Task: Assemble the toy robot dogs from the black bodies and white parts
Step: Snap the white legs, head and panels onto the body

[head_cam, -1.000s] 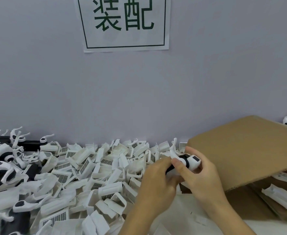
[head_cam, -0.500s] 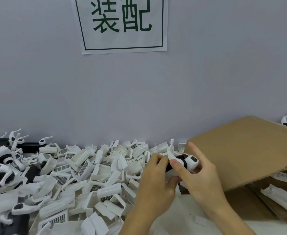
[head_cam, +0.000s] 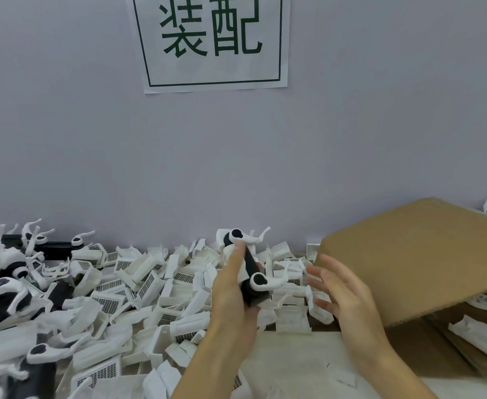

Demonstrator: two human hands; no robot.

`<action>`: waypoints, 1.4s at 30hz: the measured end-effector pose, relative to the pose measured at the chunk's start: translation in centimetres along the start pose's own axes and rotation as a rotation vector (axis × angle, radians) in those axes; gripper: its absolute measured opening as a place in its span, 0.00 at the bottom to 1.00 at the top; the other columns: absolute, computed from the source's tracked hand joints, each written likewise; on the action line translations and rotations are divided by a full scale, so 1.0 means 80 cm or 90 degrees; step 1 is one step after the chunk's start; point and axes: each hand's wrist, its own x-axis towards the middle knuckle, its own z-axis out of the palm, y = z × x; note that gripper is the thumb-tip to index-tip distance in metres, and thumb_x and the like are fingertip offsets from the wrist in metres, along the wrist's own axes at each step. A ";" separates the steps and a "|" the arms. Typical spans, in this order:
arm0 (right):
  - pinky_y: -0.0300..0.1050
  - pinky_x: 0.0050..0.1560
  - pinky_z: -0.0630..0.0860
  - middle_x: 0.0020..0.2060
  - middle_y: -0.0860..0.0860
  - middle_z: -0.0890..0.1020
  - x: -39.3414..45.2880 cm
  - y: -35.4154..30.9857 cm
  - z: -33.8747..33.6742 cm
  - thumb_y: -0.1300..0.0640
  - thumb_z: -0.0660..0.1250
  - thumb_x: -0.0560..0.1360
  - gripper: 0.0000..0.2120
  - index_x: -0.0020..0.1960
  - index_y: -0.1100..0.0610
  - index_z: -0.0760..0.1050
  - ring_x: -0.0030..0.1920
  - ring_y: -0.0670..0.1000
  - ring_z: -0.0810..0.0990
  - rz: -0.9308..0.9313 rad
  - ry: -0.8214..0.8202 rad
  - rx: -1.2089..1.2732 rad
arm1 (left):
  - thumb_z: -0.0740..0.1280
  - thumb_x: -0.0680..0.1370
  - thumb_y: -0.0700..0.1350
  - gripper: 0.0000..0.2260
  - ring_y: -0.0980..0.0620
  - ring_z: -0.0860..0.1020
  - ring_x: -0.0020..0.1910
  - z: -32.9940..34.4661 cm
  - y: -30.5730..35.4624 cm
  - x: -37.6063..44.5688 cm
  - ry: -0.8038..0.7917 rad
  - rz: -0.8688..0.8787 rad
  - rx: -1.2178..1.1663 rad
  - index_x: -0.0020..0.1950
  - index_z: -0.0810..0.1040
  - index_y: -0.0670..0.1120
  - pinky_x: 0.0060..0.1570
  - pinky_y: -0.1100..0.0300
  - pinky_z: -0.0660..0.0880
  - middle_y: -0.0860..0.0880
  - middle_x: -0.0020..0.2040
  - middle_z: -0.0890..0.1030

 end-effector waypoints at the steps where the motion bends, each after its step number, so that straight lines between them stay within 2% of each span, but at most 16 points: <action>1: 0.47 0.52 0.78 0.51 0.45 0.87 0.001 0.000 0.001 0.56 0.62 0.83 0.11 0.63 0.48 0.78 0.54 0.46 0.84 0.015 -0.003 -0.008 | 0.75 0.69 0.53 0.19 0.52 0.78 0.31 0.001 0.000 0.000 0.003 0.001 0.012 0.53 0.80 0.43 0.30 0.58 0.75 0.48 0.36 0.80; 3: 0.45 0.47 0.78 0.48 0.48 0.87 0.001 0.001 0.003 0.58 0.62 0.83 0.11 0.61 0.49 0.79 0.51 0.50 0.85 0.044 -0.019 -0.039 | 0.77 0.65 0.50 0.23 0.52 0.77 0.31 0.002 0.000 0.001 0.000 -0.008 -0.005 0.56 0.78 0.41 0.30 0.59 0.75 0.47 0.36 0.79; 5: 0.42 0.43 0.78 0.45 0.47 0.87 0.000 0.004 0.006 0.61 0.62 0.83 0.11 0.59 0.50 0.80 0.48 0.50 0.85 0.062 -0.048 -0.092 | 0.76 0.66 0.49 0.22 0.50 0.80 0.35 0.002 0.000 0.001 -0.023 -0.025 -0.047 0.56 0.80 0.40 0.34 0.58 0.78 0.45 0.40 0.81; 8: 0.39 0.40 0.78 0.40 0.43 0.86 -0.004 0.005 0.009 0.66 0.59 0.82 0.16 0.59 0.49 0.80 0.43 0.46 0.86 0.082 -0.123 -0.158 | 0.73 0.70 0.49 0.15 0.49 0.83 0.39 -0.004 -0.001 0.002 -0.054 -0.034 -0.062 0.51 0.85 0.40 0.41 0.55 0.81 0.43 0.44 0.84; 10: 0.37 0.40 0.78 0.43 0.41 0.86 -0.007 0.001 0.011 0.69 0.57 0.79 0.22 0.60 0.47 0.78 0.44 0.45 0.86 0.090 -0.191 -0.187 | 0.70 0.77 0.49 0.14 0.46 0.83 0.41 -0.009 -0.003 0.003 -0.060 -0.050 -0.077 0.53 0.84 0.38 0.45 0.52 0.82 0.40 0.46 0.84; 11: 0.37 0.41 0.79 0.45 0.41 0.86 -0.009 -0.001 0.012 0.69 0.58 0.77 0.23 0.62 0.45 0.77 0.46 0.45 0.86 0.084 -0.225 -0.192 | 0.67 0.80 0.48 0.15 0.45 0.84 0.42 -0.009 -0.002 0.002 -0.072 -0.058 -0.077 0.54 0.84 0.38 0.42 0.51 0.82 0.39 0.48 0.84; 13: 0.39 0.46 0.80 0.52 0.41 0.85 -0.014 -0.004 0.015 0.60 0.63 0.71 0.26 0.64 0.38 0.74 0.51 0.44 0.85 0.068 -0.287 -0.173 | 0.65 0.80 0.48 0.15 0.43 0.85 0.41 -0.010 -0.004 0.001 -0.095 -0.058 -0.062 0.49 0.87 0.39 0.37 0.52 0.82 0.38 0.47 0.85; 16: 0.42 0.50 0.81 0.54 0.35 0.83 -0.026 -0.003 0.028 0.47 0.68 0.64 0.30 0.65 0.31 0.69 0.56 0.43 0.83 0.073 -0.343 -0.113 | 0.69 0.71 0.51 0.12 0.45 0.84 0.36 -0.007 -0.009 -0.002 -0.104 -0.056 0.011 0.39 0.88 0.44 0.39 0.50 0.80 0.41 0.43 0.85; 17: 0.41 0.49 0.81 0.53 0.34 0.83 -0.029 -0.001 0.033 0.45 0.70 0.66 0.28 0.64 0.30 0.68 0.55 0.41 0.83 0.068 -0.334 -0.098 | 0.70 0.69 0.53 0.12 0.46 0.83 0.36 -0.007 -0.011 -0.003 -0.103 -0.055 0.035 0.39 0.88 0.45 0.42 0.49 0.80 0.42 0.43 0.85; 19: 0.39 0.45 0.81 0.51 0.34 0.84 -0.030 0.006 0.043 0.48 0.71 0.76 0.21 0.63 0.30 0.69 0.51 0.40 0.84 0.064 -0.274 -0.063 | 0.71 0.68 0.54 0.13 0.47 0.83 0.37 -0.006 -0.014 -0.006 -0.097 -0.051 0.068 0.41 0.87 0.46 0.44 0.47 0.79 0.43 0.44 0.84; 23: 0.39 0.39 0.80 0.52 0.39 0.84 -0.030 0.011 0.052 0.51 0.65 0.81 0.14 0.59 0.30 0.71 0.48 0.42 0.86 0.098 -0.186 -0.037 | 0.71 0.66 0.56 0.27 0.45 0.82 0.44 -0.001 -0.017 -0.010 -0.087 -0.036 0.107 0.58 0.81 0.40 0.37 0.53 0.79 0.42 0.48 0.83; 26: 0.40 0.38 0.79 0.50 0.42 0.85 -0.027 0.016 0.053 0.53 0.64 0.82 0.15 0.59 0.32 0.73 0.47 0.46 0.86 0.110 -0.167 -0.019 | 0.70 0.71 0.52 0.20 0.47 0.82 0.43 0.002 -0.017 -0.013 -0.075 -0.032 0.111 0.56 0.81 0.41 0.38 0.53 0.79 0.43 0.47 0.84; 29: 0.41 0.37 0.79 0.47 0.43 0.86 -0.027 0.018 0.053 0.56 0.63 0.82 0.17 0.57 0.32 0.73 0.45 0.46 0.86 0.115 -0.164 -0.018 | 0.67 0.79 0.48 0.12 0.49 0.83 0.40 0.003 -0.017 -0.015 -0.066 -0.041 0.115 0.55 0.82 0.42 0.34 0.55 0.79 0.43 0.46 0.84; 33: 0.40 0.36 0.79 0.48 0.45 0.85 -0.023 0.025 0.052 0.58 0.63 0.82 0.19 0.55 0.31 0.74 0.44 0.46 0.86 0.118 -0.168 -0.025 | 0.66 0.80 0.47 0.11 0.46 0.82 0.42 0.004 -0.019 -0.015 -0.041 -0.041 0.138 0.56 0.82 0.42 0.44 0.49 0.78 0.43 0.47 0.85; 38: 0.42 0.39 0.78 0.41 0.42 0.86 -0.019 0.032 0.049 0.60 0.61 0.81 0.22 0.59 0.30 0.72 0.41 0.45 0.86 0.119 -0.198 -0.044 | 0.67 0.79 0.46 0.12 0.45 0.82 0.43 0.006 -0.016 -0.014 -0.020 -0.061 0.077 0.57 0.81 0.40 0.52 0.44 0.76 0.43 0.46 0.85; 42: 0.41 0.39 0.78 0.41 0.41 0.86 -0.017 0.035 0.048 0.61 0.60 0.81 0.23 0.59 0.29 0.70 0.41 0.45 0.86 0.118 -0.203 -0.063 | 0.67 0.79 0.46 0.10 0.46 0.82 0.41 0.006 -0.017 -0.014 -0.017 -0.065 0.073 0.55 0.82 0.42 0.45 0.49 0.78 0.44 0.44 0.85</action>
